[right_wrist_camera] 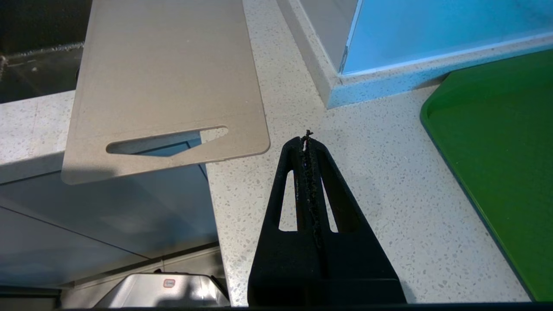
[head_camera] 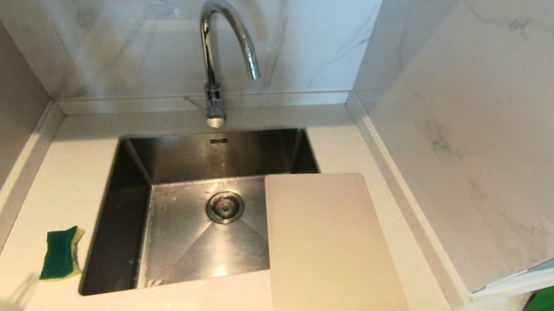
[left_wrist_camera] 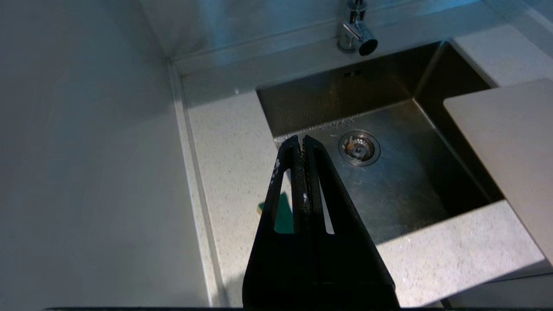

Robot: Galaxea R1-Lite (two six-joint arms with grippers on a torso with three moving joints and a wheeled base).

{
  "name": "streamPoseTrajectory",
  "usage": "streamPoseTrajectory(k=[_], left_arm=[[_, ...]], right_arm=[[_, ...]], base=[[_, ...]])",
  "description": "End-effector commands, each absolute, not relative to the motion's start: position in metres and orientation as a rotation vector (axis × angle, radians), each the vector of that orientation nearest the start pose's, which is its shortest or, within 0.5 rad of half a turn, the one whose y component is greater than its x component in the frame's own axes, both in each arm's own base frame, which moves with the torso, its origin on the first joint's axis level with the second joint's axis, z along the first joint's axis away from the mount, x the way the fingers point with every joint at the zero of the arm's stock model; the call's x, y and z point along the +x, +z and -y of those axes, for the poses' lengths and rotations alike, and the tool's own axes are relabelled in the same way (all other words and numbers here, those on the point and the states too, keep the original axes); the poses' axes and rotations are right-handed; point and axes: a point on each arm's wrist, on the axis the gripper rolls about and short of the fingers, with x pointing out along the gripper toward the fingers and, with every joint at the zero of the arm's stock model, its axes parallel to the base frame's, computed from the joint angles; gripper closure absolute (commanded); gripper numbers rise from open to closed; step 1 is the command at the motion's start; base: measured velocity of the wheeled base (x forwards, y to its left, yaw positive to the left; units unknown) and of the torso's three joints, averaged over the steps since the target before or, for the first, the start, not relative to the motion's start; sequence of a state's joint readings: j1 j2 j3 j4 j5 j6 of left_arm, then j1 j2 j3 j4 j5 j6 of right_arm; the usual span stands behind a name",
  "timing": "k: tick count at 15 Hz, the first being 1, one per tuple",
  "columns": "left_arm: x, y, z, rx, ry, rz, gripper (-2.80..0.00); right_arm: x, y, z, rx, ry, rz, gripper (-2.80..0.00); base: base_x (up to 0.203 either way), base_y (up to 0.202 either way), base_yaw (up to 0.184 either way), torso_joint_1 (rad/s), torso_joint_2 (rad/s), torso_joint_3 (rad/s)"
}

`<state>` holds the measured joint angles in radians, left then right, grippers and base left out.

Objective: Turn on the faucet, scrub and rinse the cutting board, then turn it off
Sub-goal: Turn on the tap

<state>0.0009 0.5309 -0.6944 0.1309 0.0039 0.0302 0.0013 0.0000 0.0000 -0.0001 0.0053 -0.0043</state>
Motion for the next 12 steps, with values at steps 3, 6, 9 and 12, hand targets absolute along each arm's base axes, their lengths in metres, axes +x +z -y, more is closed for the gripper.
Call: streamPoseTrajectory(k=[3, 6, 9, 12], left_arm=[[0.101, 0.301, 0.006, 0.004, -0.046, -0.146, 0.00], [0.142, 0.313, 0.024, -0.024, -0.065, -0.192, 0.00], [0.171, 0.322, 0.048, -0.025, -0.043, -0.202, 0.00], [0.207, 0.319, 0.063, -0.029, -0.021, -0.246, 0.00]], right_arm=[[-0.023, 0.075, 0.000, -0.005, 0.008, 0.000, 0.00], [-0.023, 0.076, 0.000, -0.005, 0.008, -0.001, 0.00], [-0.023, 0.076, 0.000, -0.005, 0.008, 0.000, 0.00], [-0.023, 0.076, 0.000, -0.005, 0.008, -0.002, 0.00]], base=[[0.000, 0.000, 0.000, 0.000, 0.00, 0.000], [0.000, 0.000, 0.000, 0.000, 0.00, 0.000], [0.000, 0.000, 0.000, 0.000, 0.00, 0.000], [0.000, 0.000, 0.000, 0.000, 0.00, 0.000]])
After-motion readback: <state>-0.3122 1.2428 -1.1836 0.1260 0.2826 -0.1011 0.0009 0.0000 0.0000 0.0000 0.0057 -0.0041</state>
